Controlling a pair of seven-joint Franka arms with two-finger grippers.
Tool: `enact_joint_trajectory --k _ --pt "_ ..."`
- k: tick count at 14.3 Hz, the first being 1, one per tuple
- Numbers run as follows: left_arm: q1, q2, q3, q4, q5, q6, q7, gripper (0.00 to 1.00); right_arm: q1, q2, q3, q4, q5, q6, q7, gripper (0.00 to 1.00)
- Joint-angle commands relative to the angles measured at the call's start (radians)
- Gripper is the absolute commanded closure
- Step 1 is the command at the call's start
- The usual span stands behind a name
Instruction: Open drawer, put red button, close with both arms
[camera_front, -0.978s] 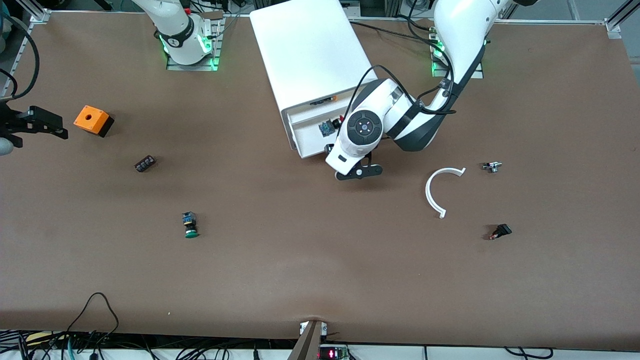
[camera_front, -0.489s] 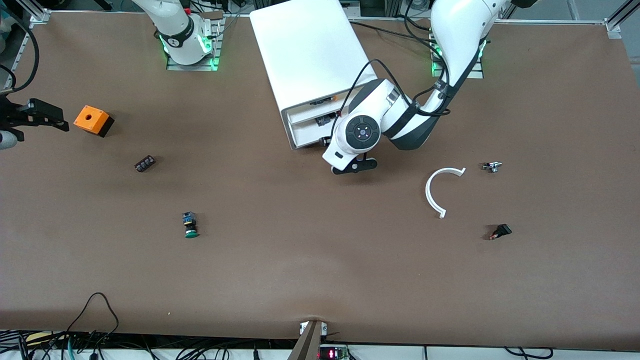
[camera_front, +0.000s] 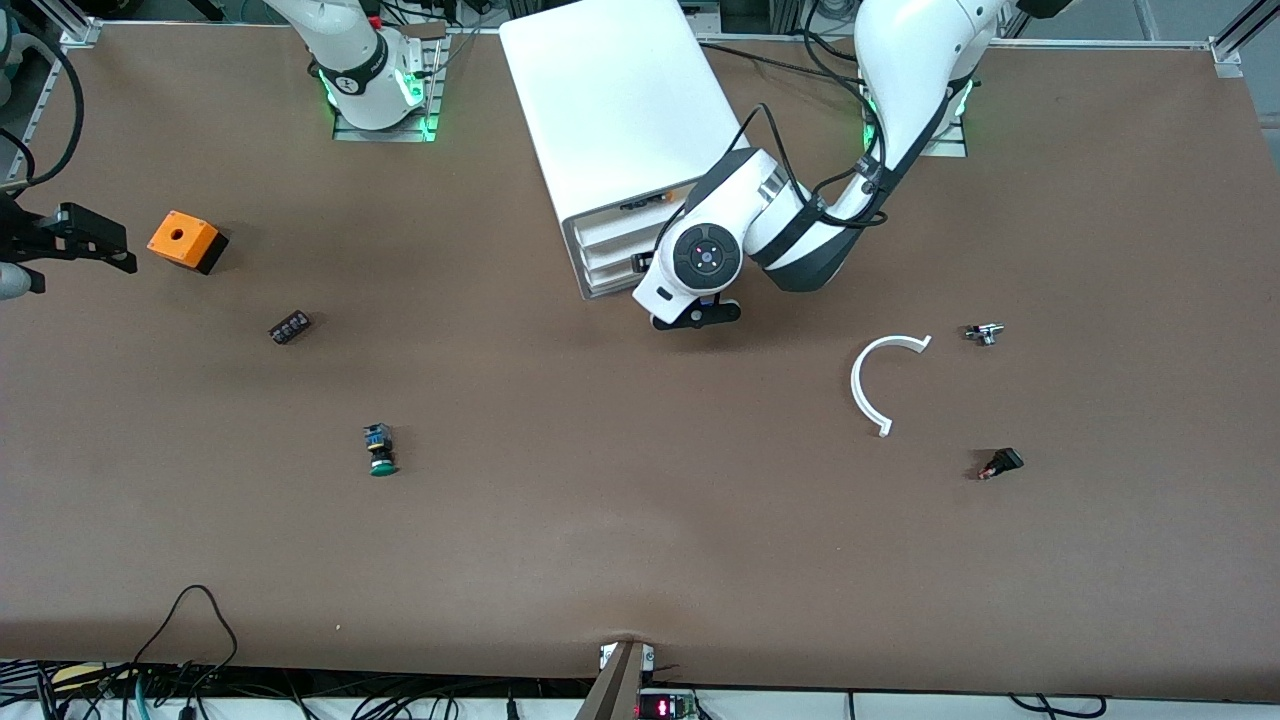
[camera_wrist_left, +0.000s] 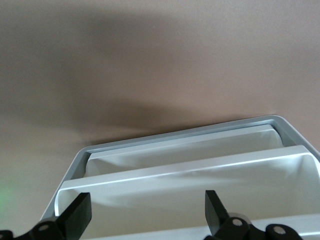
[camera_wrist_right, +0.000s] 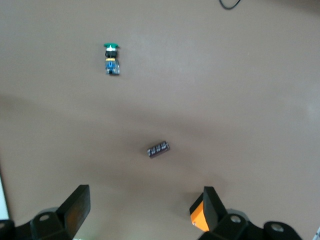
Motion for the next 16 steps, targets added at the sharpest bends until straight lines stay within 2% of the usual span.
enact_joint_trajectory --k 1,4,7,11,13,16 --pt "0.019 -0.015 -0.016 -0.011 -0.028 -0.016 0.018 0.0 -0.004 -0.1 0.003 -0.118 0.0 0.045 -0.006 0.0" --pt "0.025 -0.012 -0.012 -0.002 -0.019 -0.013 0.019 0.0 -0.004 -0.1 -0.007 -0.106 0.0 0.019 -0.021 0.0" --pt "0.079 -0.022 -0.01 0.027 0.009 -0.016 0.022 0.0 -0.004 -0.1 -0.004 -0.106 0.0 -0.01 -0.023 0.0" --pt "0.128 -0.053 -0.01 0.084 0.236 -0.02 0.073 0.0 -0.004 -0.094 -0.003 -0.106 0.021 -0.01 -0.018 0.0" --pt "0.157 -0.068 -0.01 0.099 0.346 -0.024 0.184 0.0 -0.004 -0.094 -0.006 -0.104 0.023 -0.009 -0.018 0.0" --pt "0.241 -0.079 -0.009 0.159 0.377 -0.11 0.422 0.0 -0.004 -0.095 -0.004 -0.104 0.023 -0.009 -0.018 0.0"
